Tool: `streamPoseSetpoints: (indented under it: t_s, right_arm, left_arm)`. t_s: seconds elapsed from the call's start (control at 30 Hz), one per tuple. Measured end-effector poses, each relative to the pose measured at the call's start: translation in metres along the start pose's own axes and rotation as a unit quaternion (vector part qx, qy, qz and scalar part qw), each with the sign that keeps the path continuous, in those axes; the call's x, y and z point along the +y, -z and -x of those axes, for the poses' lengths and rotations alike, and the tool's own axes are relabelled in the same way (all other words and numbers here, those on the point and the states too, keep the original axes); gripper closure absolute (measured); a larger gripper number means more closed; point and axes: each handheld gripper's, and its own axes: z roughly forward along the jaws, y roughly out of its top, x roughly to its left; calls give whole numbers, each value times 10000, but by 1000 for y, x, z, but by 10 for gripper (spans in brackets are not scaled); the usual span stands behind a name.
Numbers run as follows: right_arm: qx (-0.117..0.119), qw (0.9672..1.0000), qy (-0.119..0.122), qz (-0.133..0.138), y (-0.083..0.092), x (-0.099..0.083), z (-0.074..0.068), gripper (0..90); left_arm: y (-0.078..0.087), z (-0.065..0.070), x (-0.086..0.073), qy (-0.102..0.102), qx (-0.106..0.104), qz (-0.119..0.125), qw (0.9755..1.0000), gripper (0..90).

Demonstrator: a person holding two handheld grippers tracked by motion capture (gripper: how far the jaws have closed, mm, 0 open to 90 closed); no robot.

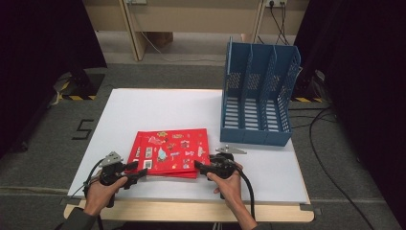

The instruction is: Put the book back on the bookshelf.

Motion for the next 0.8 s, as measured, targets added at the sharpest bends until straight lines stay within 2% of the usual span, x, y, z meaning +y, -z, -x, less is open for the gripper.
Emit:
streamPoseSetpoints:
  t_s: [0.17, 0.2, 0.37, 0.43, 0.5, 0.57, 0.63, 0.8]
  right_arm:
    - [-35, 9998, -195, -3, 2, 1, 4, 264]
    - [-9, 9996, -271, -21, 2, 1, 5, 275]
    - [10, 9988, -477, 57, 3, 2, 10, 327]
    - [66, 9974, -703, 160, 6, 3, 13, 363]
    - [134, 9960, -830, 291, 8, 4, 15, 406]
    - [247, 9935, -969, 541, 14, 7, 16, 446]
    - [235, 9923, -929, 786, 20, 12, 16, 471]
    - [309, 9893, -927, 1084, 30, 19, 14, 537]
  left_arm:
    - [-2, 5, 0, -63, -65, -18, 10000, 425]
    - [-4, 8, -1, -137, -51, -14, 9999, 421]
    - [-5, 11, -1, -143, -82, -23, 9999, 421]
    - [-6, 10, -1, -78, -148, -2, 9999, 416]
    - [-6, 10, -1, -20, -194, 26, 9998, 420]
    - [-7, 13, -1, -29, -232, 14, 9997, 419]
    - [-9, 16, -1, -41, -306, 3, 9995, 418]
    - [-16, 26, 0, -117, -469, 1, 9988, 418]
